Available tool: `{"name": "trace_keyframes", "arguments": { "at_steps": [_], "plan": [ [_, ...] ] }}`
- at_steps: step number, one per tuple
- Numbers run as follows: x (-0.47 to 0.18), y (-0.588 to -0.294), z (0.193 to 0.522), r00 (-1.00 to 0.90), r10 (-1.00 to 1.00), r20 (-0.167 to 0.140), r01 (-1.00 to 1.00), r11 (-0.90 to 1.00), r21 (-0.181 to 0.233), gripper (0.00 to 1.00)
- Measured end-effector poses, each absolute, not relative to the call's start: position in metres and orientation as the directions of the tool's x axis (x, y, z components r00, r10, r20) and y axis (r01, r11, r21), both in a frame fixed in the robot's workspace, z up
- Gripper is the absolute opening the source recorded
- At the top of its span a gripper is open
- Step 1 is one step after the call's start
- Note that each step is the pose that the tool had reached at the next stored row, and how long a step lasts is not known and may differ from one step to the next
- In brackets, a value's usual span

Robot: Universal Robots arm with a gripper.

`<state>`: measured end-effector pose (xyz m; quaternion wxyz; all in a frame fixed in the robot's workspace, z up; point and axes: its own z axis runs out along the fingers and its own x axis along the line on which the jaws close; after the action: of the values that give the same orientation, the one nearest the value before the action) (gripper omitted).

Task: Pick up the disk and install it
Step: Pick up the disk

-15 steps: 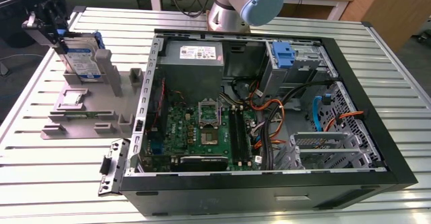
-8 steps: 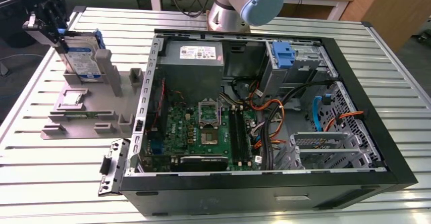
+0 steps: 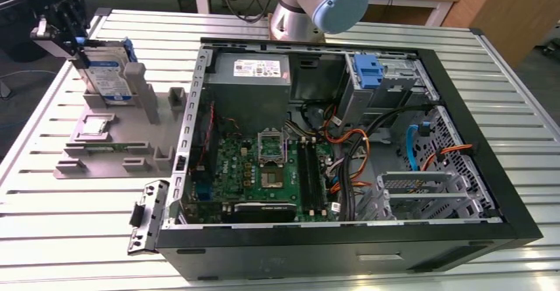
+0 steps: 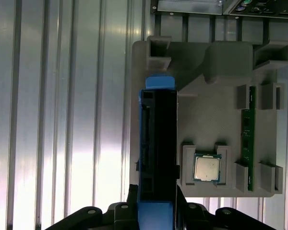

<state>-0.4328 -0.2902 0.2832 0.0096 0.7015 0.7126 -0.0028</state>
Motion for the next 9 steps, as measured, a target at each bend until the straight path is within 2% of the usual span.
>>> {"name": "trace_keyframes", "arguments": {
  "at_steps": [9],
  "plan": [
    [-0.4328, -0.2901, 0.2831, -0.016, 1.000, -0.018, 1.000, 0.016, 0.010, 0.37]
  ]
}}
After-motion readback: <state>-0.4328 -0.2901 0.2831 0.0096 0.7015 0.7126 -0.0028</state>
